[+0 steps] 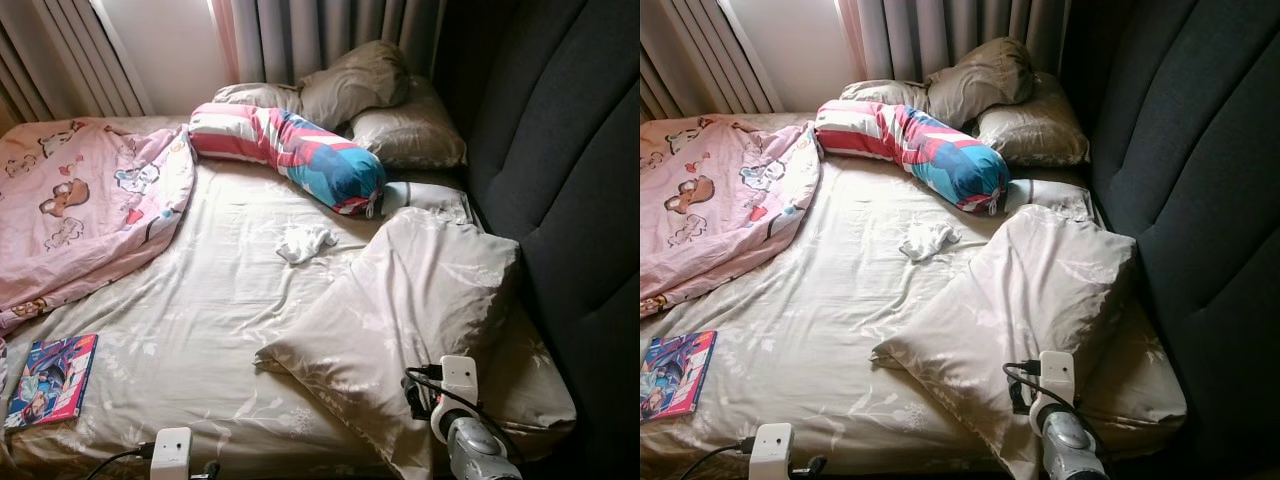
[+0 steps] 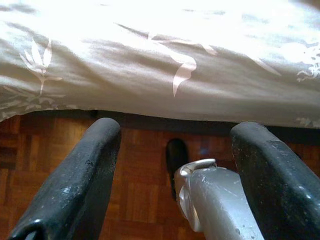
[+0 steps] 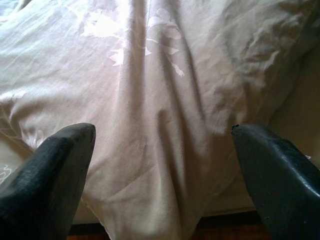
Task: Clean up the room
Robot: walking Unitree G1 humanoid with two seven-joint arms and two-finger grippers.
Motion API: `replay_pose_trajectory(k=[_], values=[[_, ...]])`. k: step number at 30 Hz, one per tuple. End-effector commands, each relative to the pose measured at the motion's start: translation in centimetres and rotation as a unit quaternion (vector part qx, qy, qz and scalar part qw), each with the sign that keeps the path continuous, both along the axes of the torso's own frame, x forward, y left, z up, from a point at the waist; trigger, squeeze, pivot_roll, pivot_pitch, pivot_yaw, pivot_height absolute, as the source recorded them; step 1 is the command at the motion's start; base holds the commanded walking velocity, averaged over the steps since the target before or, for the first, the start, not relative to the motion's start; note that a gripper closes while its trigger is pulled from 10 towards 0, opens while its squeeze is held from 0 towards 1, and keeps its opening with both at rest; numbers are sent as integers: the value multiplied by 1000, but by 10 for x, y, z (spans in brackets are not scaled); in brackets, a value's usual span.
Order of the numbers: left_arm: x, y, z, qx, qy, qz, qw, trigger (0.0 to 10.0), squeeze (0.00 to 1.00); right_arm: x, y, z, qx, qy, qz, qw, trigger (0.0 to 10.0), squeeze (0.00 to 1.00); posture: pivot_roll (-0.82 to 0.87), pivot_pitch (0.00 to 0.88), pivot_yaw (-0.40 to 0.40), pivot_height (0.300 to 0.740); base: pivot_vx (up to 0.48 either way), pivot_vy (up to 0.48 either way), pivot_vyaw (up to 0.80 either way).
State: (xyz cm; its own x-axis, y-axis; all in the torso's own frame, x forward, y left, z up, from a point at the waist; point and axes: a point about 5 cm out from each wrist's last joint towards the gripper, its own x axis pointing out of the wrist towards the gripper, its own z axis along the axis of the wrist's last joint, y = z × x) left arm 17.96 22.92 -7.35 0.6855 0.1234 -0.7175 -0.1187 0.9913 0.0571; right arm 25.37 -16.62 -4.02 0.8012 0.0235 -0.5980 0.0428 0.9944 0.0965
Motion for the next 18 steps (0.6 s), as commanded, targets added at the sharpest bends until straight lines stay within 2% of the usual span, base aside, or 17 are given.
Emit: replay_pose_trajectory(k=[1,4,12,16,17,18], values=[[-5,5,-1,1,1,13,1000,10000,0,3,4,3,4,-10,5,1000,10000,0,77,109,12,690,0,0,0],[-6,7,1,-5,-24,34,999,10000,0,6,5,6,11,-28,5,1000,10000,0,83,129,15,690,0,0,0],[-5,11,6,-6,-64,39,997,10000,0,13,7,11,7,-34,9,999,10000,0,97,170,22,690,0,0,0],[-5,12,8,-6,-82,46,996,10000,0,16,6,13,3,-38,6,999,10000,0,100,188,25,665,0,0,0],[44,11,35,1,-142,35,989,10000,0,18,6,16,8,-52,5,999,10000,0,100,195,26,665,0,0,0],[61,11,47,4,-165,30,986,10000,0,18,5,16,9,-54,4,998,10000,0,100,200,27,665,0,0,0]])
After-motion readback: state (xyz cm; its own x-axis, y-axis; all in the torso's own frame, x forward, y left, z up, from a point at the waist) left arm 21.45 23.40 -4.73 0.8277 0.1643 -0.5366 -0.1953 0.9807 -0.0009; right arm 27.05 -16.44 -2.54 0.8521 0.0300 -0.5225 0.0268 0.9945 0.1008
